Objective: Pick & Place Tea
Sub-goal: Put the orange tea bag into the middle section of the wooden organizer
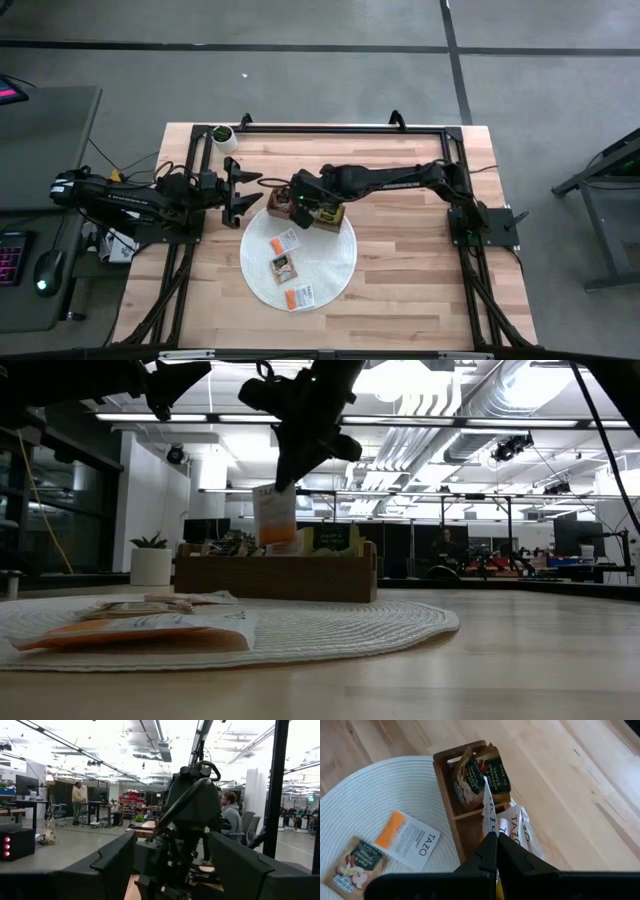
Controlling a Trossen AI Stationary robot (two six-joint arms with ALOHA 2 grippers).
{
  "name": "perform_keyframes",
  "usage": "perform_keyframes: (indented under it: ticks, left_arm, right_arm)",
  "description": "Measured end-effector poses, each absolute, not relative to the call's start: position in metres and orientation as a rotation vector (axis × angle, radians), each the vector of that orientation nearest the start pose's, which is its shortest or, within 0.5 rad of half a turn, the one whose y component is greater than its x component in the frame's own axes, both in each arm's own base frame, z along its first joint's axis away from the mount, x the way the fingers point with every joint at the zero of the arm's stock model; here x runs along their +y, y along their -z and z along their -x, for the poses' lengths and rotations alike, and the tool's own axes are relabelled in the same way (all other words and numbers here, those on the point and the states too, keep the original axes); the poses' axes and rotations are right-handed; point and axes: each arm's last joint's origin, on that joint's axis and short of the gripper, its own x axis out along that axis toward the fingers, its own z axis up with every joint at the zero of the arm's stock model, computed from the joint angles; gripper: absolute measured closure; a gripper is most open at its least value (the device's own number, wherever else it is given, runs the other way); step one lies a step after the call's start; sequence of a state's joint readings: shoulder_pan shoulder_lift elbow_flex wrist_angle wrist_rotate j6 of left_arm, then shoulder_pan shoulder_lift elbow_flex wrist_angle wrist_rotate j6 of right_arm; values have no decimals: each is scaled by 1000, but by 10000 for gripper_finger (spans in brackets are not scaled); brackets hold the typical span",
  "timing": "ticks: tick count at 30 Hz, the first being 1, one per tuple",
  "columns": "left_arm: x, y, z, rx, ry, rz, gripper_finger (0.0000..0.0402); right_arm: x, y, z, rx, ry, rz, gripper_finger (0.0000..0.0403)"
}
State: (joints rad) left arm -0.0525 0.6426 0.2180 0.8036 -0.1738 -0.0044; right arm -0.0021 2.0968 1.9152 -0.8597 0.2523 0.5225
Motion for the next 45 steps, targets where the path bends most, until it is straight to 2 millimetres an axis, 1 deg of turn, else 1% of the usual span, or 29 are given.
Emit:
perform_keyframes:
  ticks: [4,10,15,19,23,28,34,38,45]
  left_arm:
    - [-3,-251,-146,-378,-118,47,153]
    - [-3,-251,-146,-378,-117,51,153]
    - [-3,-251,-146,-378,-116,51,153]
    - [-3,-251,-146,-375,-118,51,153]
    - [-3,-251,-146,-375,-118,50,153]
    - [-3,-251,-146,-375,-117,50,153]
    - [-3,-251,-146,-376,-117,51,153]
    - [-3,-251,-146,-378,-117,51,153]
    - [-3,-251,-146,-379,-117,51,153]
  right_arm:
    - [-6,-259,-455,954,492,-352,403]
    - [1,-242,-459,1007,484,-351,403]
    - [2,-239,-460,1010,502,-370,403]
    - [1,-235,-458,1049,511,-360,403]
    - [1,-233,-457,1066,512,-343,403]
    - [0,-233,-455,1083,511,-262,403]
    - [-1,-233,-455,1101,479,-179,403]
    - [-1,-233,-457,1100,425,-126,403]
    - [0,-234,-458,1099,392,-132,403]
